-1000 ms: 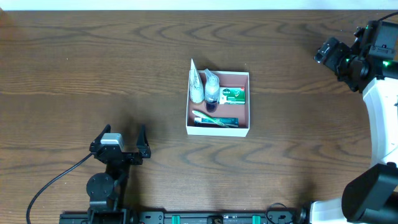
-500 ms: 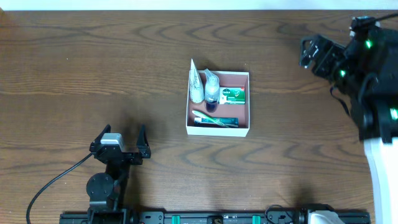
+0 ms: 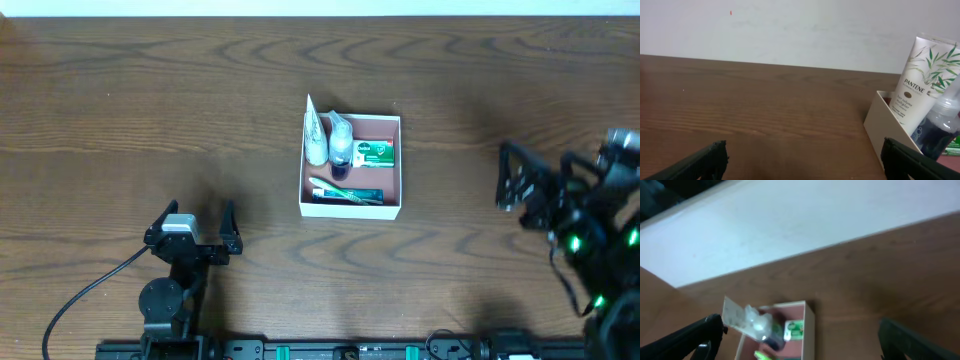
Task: Pack container
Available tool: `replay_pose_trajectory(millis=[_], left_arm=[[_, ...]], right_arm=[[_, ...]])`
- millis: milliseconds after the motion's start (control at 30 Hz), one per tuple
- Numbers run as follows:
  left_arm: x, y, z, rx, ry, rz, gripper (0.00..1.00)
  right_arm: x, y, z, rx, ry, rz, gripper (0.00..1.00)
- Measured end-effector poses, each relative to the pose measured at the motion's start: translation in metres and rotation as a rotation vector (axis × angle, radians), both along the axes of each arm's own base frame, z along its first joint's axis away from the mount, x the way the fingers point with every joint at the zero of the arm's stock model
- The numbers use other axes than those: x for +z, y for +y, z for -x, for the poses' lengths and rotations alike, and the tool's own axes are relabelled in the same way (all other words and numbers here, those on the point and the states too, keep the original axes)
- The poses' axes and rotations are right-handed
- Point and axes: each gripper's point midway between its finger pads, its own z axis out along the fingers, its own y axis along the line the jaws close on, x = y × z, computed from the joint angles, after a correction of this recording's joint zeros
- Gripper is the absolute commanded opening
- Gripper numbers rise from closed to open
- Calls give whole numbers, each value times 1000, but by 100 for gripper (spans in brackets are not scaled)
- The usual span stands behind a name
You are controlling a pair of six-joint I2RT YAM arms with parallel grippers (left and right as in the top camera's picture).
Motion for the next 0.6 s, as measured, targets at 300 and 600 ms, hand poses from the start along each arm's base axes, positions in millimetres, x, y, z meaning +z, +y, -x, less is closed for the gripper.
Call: replay_pose_trajectory(millis=[300, 600], left_arm=[[0, 0, 0, 0, 1, 1, 98], [0, 0, 0, 0, 0, 1, 98]], right_arm=[[-52, -3, 5, -10, -277, 16, 99], [-82, 9, -2, 35, -496, 57, 99]])
